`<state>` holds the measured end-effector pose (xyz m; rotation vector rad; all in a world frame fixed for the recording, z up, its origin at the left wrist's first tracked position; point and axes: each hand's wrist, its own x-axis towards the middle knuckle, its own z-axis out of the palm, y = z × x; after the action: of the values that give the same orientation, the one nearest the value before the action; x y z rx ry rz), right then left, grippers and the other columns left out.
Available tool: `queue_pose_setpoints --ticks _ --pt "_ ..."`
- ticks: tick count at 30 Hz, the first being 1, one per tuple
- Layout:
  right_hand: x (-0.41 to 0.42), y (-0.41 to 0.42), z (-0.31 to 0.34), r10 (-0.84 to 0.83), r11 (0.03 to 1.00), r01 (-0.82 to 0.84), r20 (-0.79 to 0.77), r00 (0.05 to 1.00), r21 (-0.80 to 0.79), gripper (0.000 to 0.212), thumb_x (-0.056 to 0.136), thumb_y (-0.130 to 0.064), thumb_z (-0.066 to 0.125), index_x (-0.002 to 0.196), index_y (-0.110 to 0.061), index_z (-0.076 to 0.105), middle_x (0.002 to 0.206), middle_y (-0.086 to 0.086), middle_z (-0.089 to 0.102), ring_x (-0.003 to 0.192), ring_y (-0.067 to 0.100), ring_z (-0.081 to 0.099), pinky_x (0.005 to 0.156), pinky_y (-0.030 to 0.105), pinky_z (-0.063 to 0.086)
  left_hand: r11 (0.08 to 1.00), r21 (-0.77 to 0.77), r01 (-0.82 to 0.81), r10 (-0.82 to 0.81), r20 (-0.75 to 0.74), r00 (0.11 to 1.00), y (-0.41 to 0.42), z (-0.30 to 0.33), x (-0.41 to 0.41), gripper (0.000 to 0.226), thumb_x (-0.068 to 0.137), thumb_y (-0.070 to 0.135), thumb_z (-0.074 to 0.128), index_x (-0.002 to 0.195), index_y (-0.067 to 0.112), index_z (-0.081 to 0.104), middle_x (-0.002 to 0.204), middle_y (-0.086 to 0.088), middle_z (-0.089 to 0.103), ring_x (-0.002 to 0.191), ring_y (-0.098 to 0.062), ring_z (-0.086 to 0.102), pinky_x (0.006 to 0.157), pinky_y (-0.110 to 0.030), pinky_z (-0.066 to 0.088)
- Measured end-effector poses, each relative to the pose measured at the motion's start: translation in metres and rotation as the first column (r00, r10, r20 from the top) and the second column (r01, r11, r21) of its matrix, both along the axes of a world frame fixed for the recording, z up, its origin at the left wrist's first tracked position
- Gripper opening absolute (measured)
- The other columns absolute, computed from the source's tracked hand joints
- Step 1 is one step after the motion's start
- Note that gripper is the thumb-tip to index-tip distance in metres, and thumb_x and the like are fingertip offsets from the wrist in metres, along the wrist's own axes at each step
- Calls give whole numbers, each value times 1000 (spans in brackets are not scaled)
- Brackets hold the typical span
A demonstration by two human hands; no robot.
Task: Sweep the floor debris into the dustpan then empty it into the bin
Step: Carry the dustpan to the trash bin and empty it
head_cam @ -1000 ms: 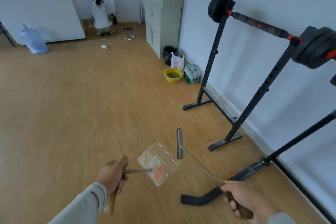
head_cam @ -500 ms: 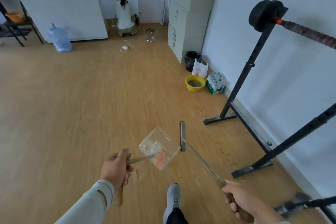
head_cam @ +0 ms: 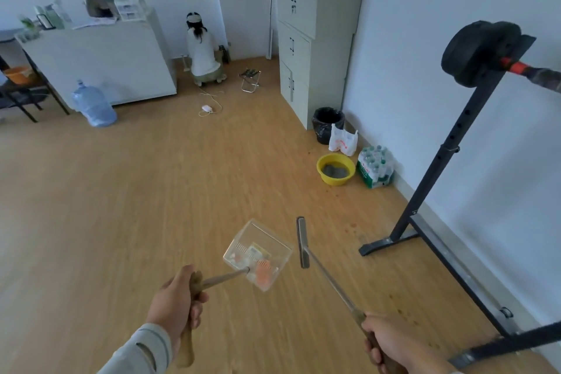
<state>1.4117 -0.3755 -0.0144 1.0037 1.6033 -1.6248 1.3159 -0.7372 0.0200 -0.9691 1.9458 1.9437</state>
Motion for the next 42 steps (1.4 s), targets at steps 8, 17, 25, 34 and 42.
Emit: queue_pose_setpoints --ticks 8,17,25,34,42 --pt "-126 -21 9 36 996 -37 15 999 83 22 104 -11 44 94 -15 63 64 11 51 42 18 44 42 20 31 999 30 41 -42 49 998 -13 0 -143 32 100 38 53 98 8 67 69 -16 65 41 -18 41 44 -26 40" --pt "-307 -77 9 -102 990 96 65 993 100 16 100 -13 49 107 -9 63 66 10 55 43 14 44 46 21 30 984 25 175 -175 -8 984 -56 -6 -328 26 94 34 56 96 10 67 69 -13 69 45 -18 46 44 -27 41" --pt "-446 -97 31 -189 976 186 17 982 112 14 102 -15 50 97 -6 60 59 5 58 40 11 48 37 20 37 962 2 272 -272 -45 961 -63 2 -473 32 89 40 56 93 11 66 69 -12 71 42 -18 43 44 -27 39" --pt "-586 -55 15 -274 956 272 6 962 107 10 97 -14 52 92 -8 58 58 6 59 40 11 48 40 20 36 951 -17 308 -309 -57 949 -6 -4 -624 28 95 34 54 94 8 65 69 -15 68 40 -19 39 46 -28 37" --pt "-700 2 20 -379 925 378 7 926 47 5 93 -15 55 95 -12 57 63 5 59 43 11 49 42 20 38 921 -72 383 -388 -77 918 51 11 -750 31 96 33 52 95 5 64 70 -18 67 43 -19 39 46 -28 36"
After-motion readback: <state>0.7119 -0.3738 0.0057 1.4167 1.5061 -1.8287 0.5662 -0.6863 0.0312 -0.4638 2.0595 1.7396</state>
